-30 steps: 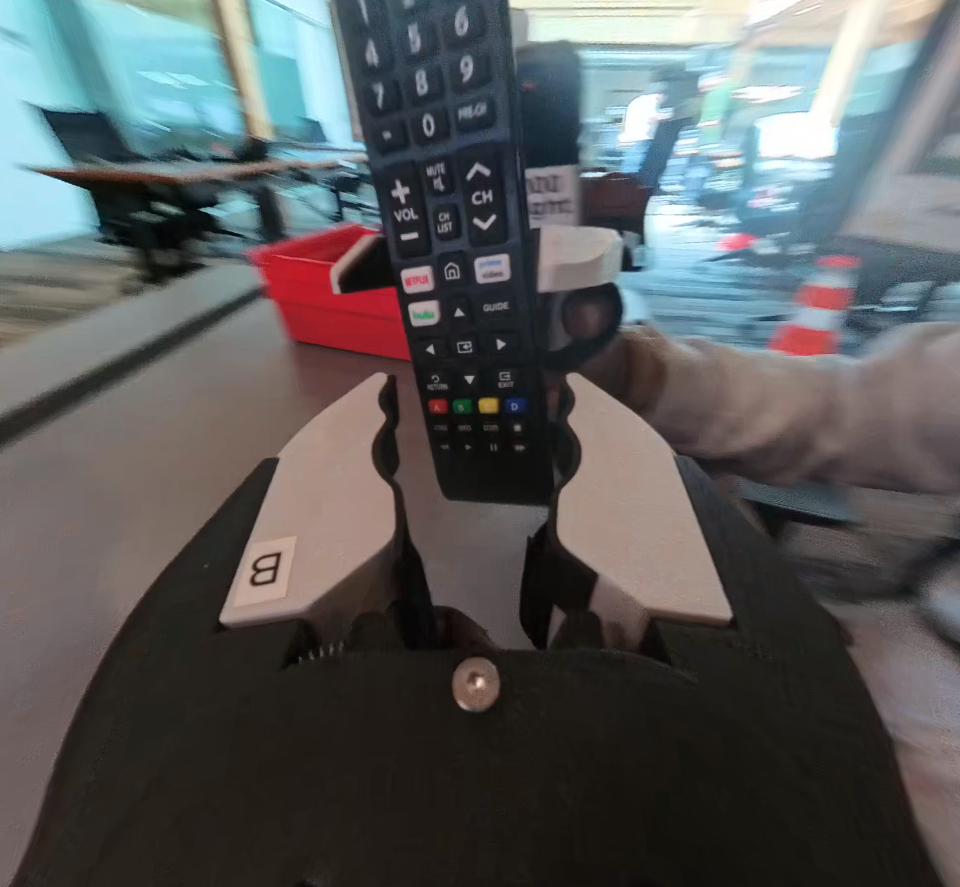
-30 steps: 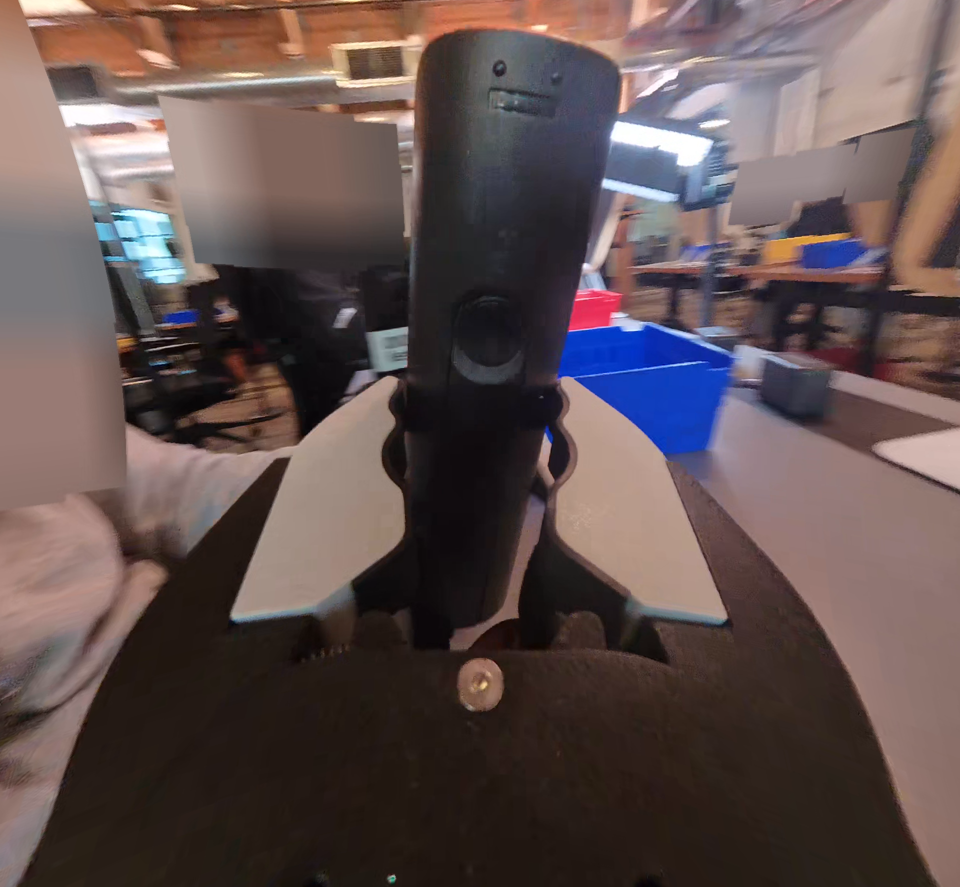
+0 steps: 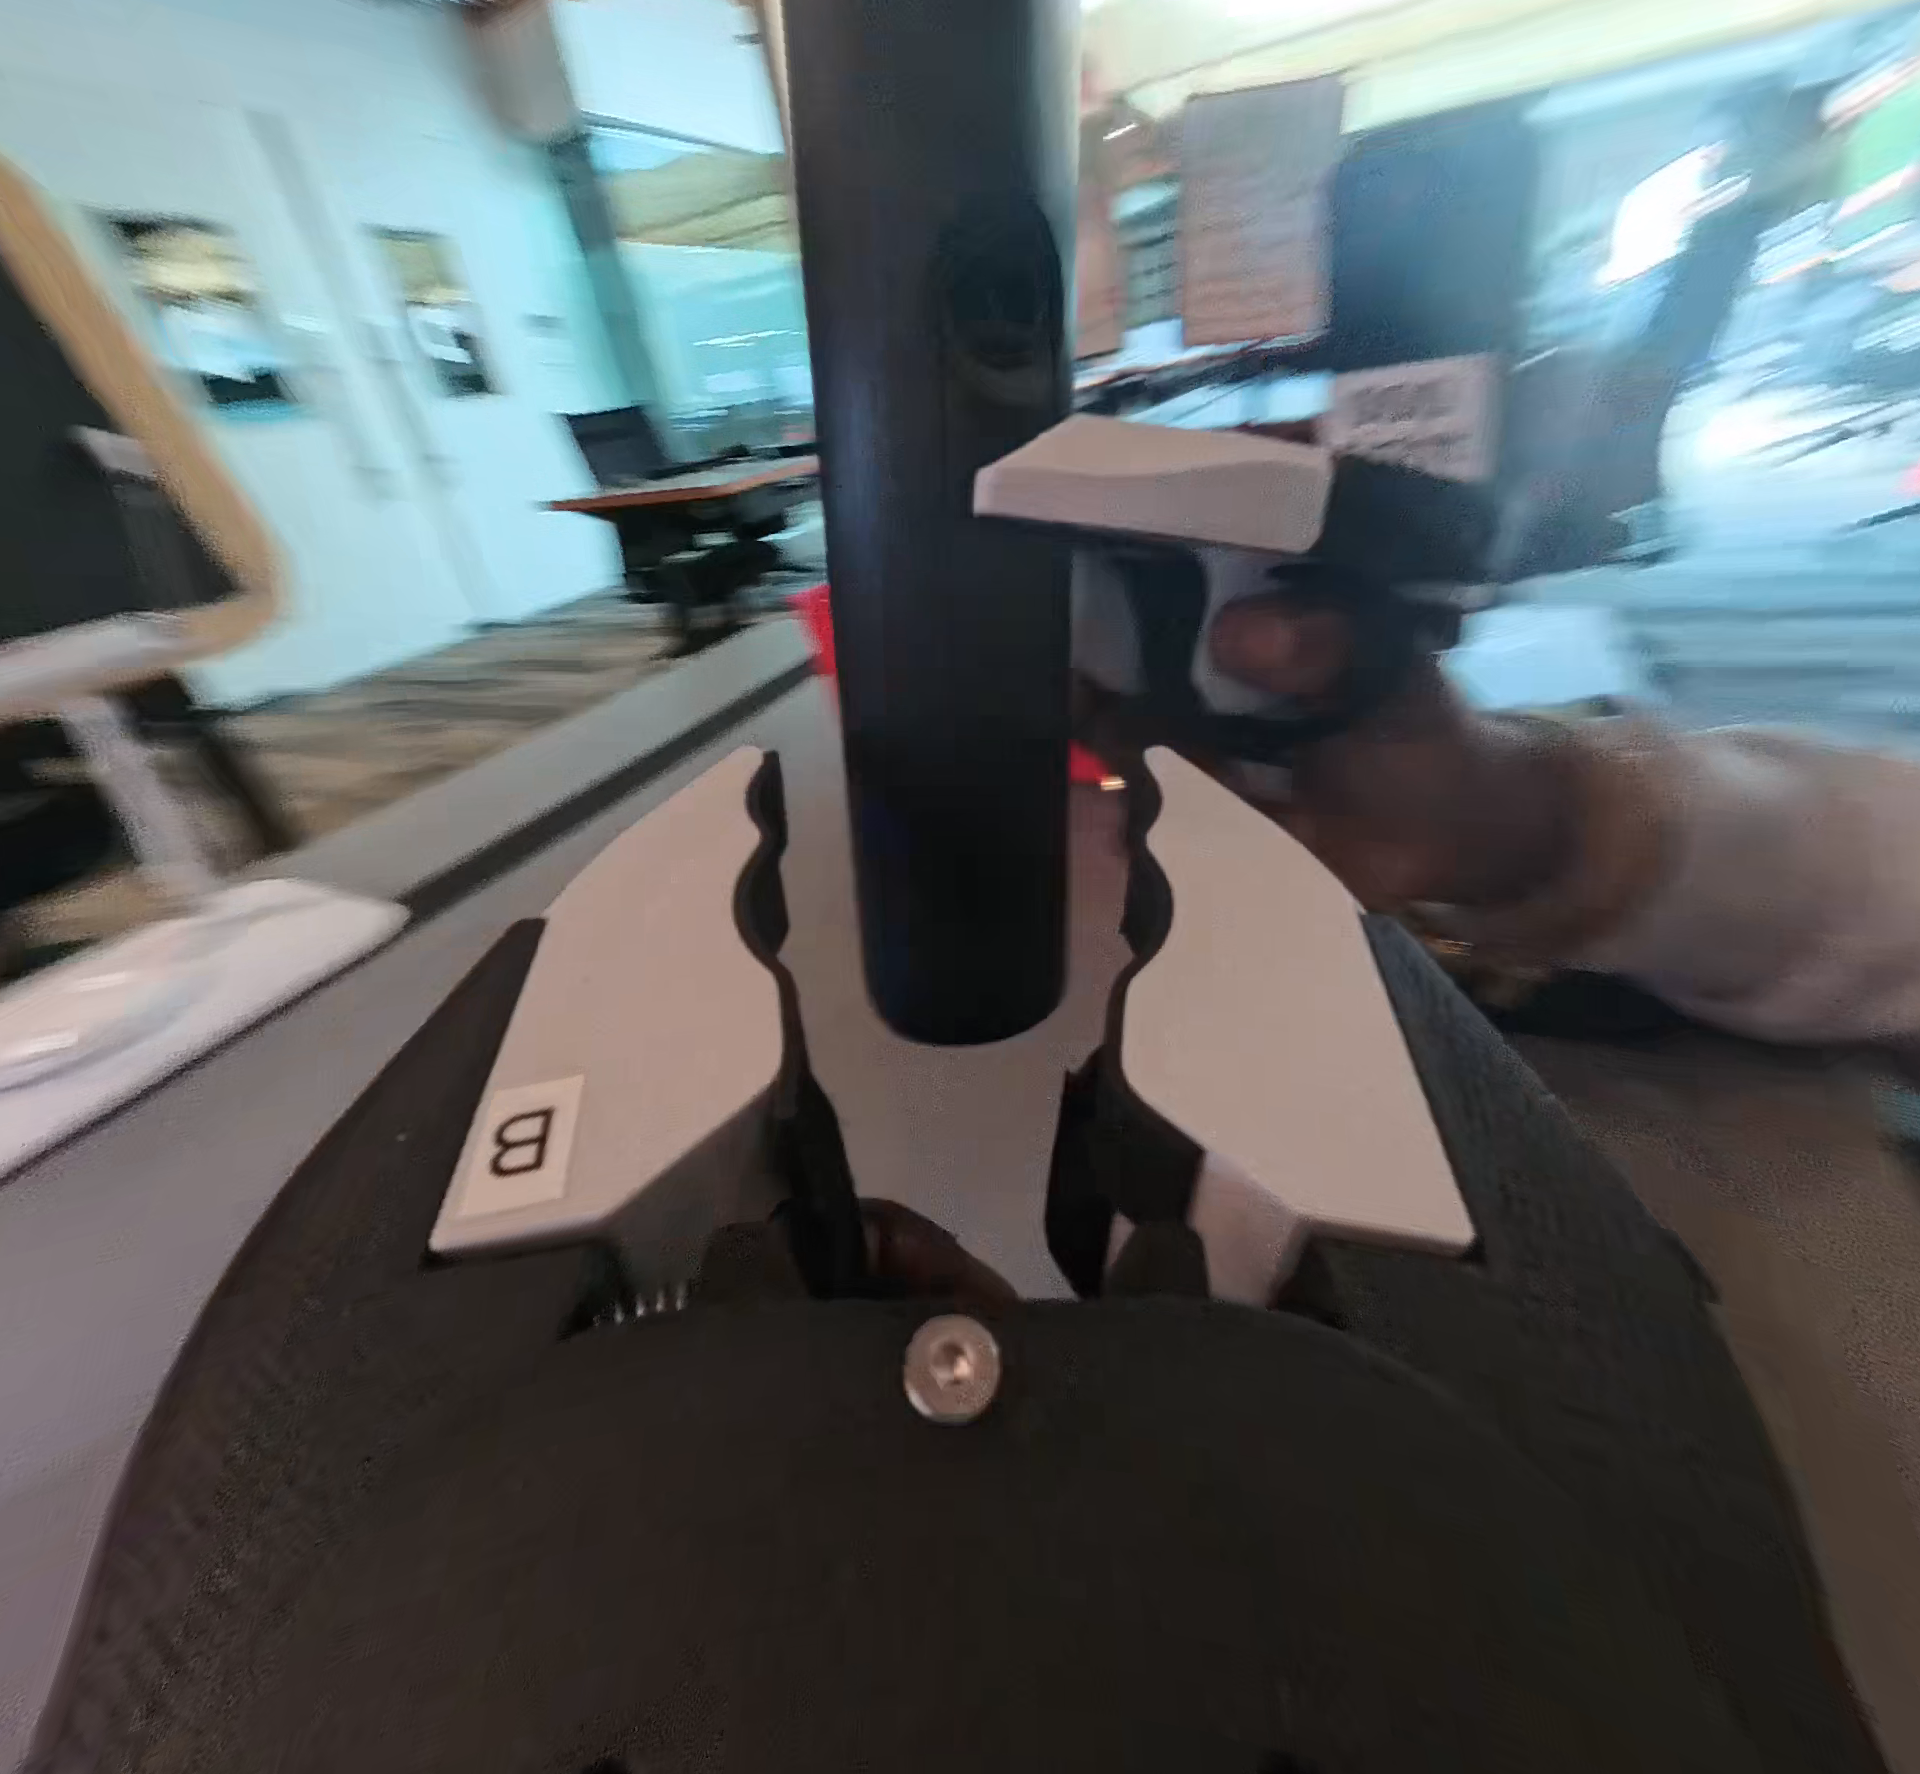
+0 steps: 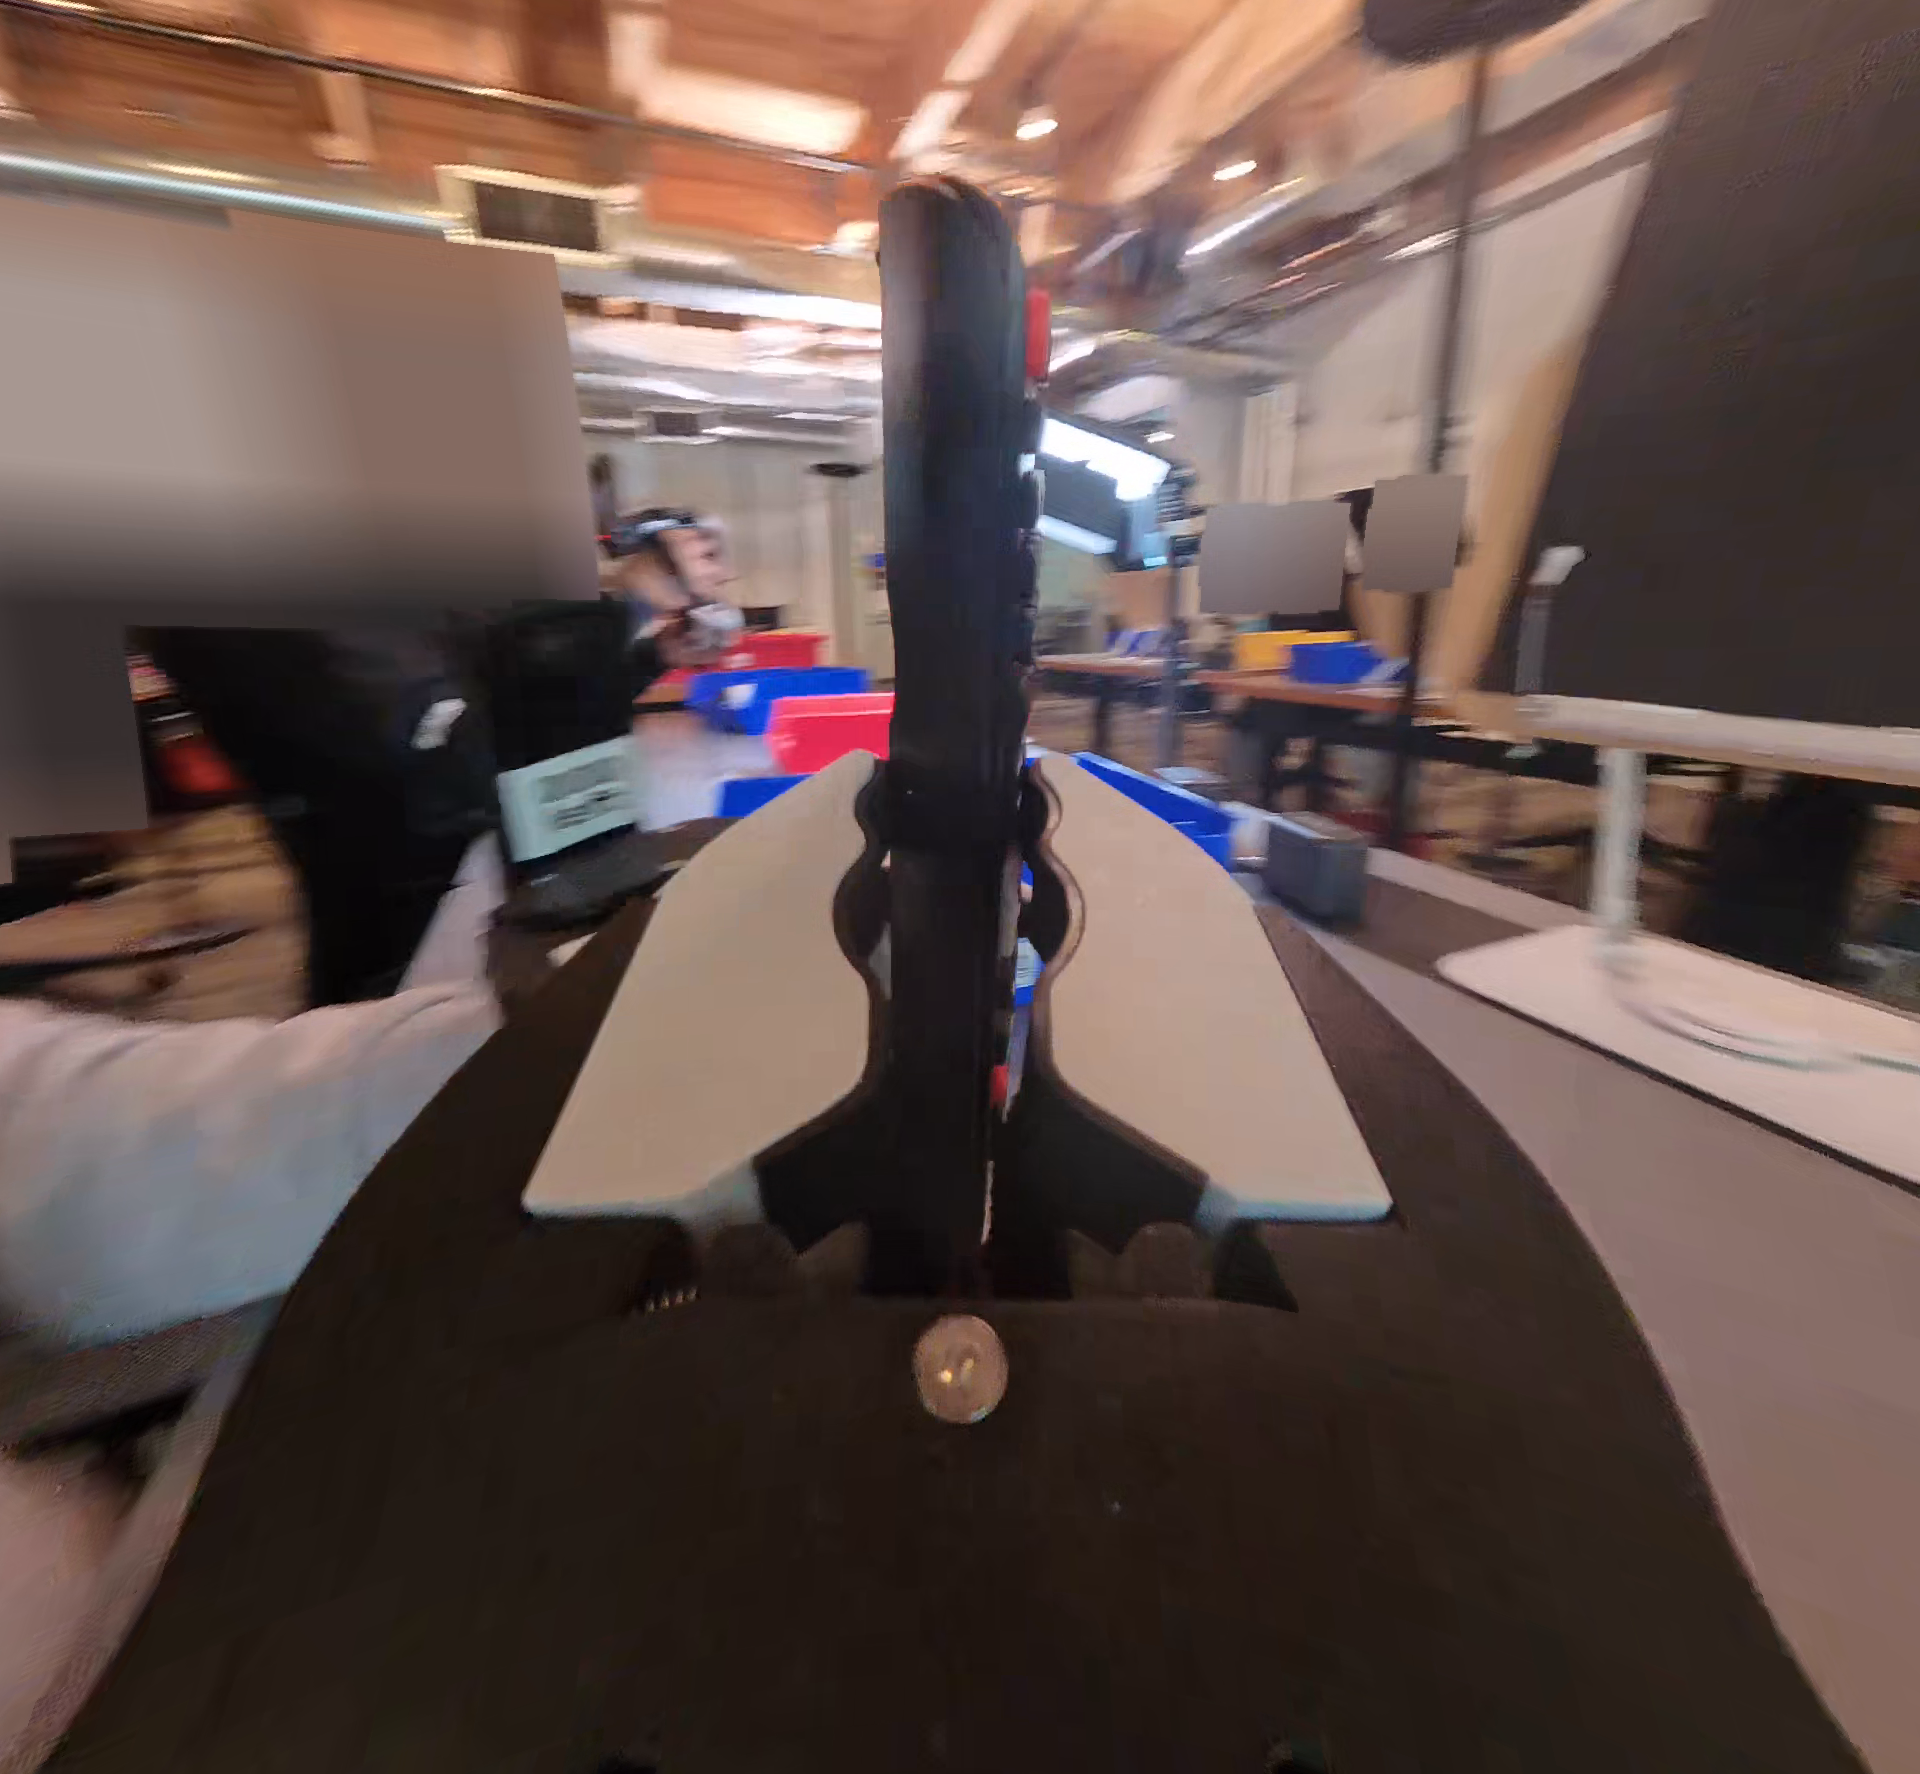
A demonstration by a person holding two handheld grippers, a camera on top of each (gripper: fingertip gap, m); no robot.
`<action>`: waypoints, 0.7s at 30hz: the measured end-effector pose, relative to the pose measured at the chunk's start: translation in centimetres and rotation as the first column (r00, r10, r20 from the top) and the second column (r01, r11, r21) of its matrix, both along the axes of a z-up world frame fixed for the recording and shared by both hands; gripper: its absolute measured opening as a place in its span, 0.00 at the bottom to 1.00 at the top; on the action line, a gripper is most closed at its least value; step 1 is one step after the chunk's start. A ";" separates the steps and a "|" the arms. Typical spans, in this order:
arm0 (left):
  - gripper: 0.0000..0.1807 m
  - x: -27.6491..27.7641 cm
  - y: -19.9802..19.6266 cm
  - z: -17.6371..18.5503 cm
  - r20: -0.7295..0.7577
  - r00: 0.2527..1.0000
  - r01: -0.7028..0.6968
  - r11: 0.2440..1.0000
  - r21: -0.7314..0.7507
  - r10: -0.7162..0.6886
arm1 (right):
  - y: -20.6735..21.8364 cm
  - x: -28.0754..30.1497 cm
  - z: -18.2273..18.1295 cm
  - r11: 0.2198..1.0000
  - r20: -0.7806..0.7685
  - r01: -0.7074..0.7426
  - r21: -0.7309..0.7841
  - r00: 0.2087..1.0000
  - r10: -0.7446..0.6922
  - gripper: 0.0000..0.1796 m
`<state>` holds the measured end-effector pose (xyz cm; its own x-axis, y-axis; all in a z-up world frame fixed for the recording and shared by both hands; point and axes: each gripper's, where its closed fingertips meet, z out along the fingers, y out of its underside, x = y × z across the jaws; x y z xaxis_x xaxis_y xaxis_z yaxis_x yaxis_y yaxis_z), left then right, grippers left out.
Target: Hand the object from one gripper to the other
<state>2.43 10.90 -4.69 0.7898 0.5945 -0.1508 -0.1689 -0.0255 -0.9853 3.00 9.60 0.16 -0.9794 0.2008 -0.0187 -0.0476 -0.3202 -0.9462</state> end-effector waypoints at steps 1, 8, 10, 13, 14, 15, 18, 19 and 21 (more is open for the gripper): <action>0.35 -0.6 -0.5 0.0 -0.064 0.993 -0.103 0.994 -0.048 0.100 | 0.1 -0.7 -0.1 0.997 0.002 0.075 -0.012 0.997 -0.075 0.13; 0.36 -1.4 0.0 -0.8 -0.230 0.938 -0.309 0.928 -0.208 0.261 | -0.7 -0.8 -0.7 0.968 -0.033 0.250 -0.039 0.967 -0.251 0.13; 0.36 -1.7 -0.1 -1.2 -0.217 0.936 -0.325 0.919 -0.225 0.278 | -1.4 -0.3 -1.0 0.966 -0.060 0.257 -0.024 0.964 -0.258 0.13; 0.31 -1.6 -0.4 -1.2 -0.181 0.950 -0.291 0.933 -0.210 0.256 | -1.6 -0.1 -1.1 0.962 -0.087 0.272 -0.008 0.959 -0.271 0.14; 0.31 -1.4 -0.4 -1.1 -0.167 0.957 -0.267 0.942 -0.201 0.235 | -1.6 -0.1 -1.0 0.964 -0.086 0.266 -0.005 0.960 -0.265 0.14; 0.30 -1.2 -0.3 -1.0 -0.149 0.966 -0.238 0.954 -0.185 0.212 | -1.7 0.1 -0.9 0.968 -0.089 0.249 -0.003 0.965 -0.248 0.15; 0.30 0.2 0.3 -0.4 -0.057 0.997 -0.050 0.995 -0.092 0.045 | -1.7 1.6 0.0 0.997 -0.117 0.080 -0.024 0.990 -0.082 0.22; 0.30 1.0 0.6 0.0 -0.034 0.999 0.037 0.998 -0.042 -0.039 | -1.4 2.1 0.6 0.999 -0.123 0.011 -0.051 0.992 -0.017 0.26; 0.30 2.8 1.2 0.5 0.032 0.971 0.235 0.971 0.033 -0.236 | -0.7 2.5 1.2 0.990 -0.100 -0.115 -0.079 0.989 0.107 0.31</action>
<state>5.26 12.05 -4.15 0.9128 0.3945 -0.1054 -0.1315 0.0397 -0.9905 5.52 8.91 1.33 -0.9937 0.0921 0.0638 -0.0961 -0.4073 -0.9082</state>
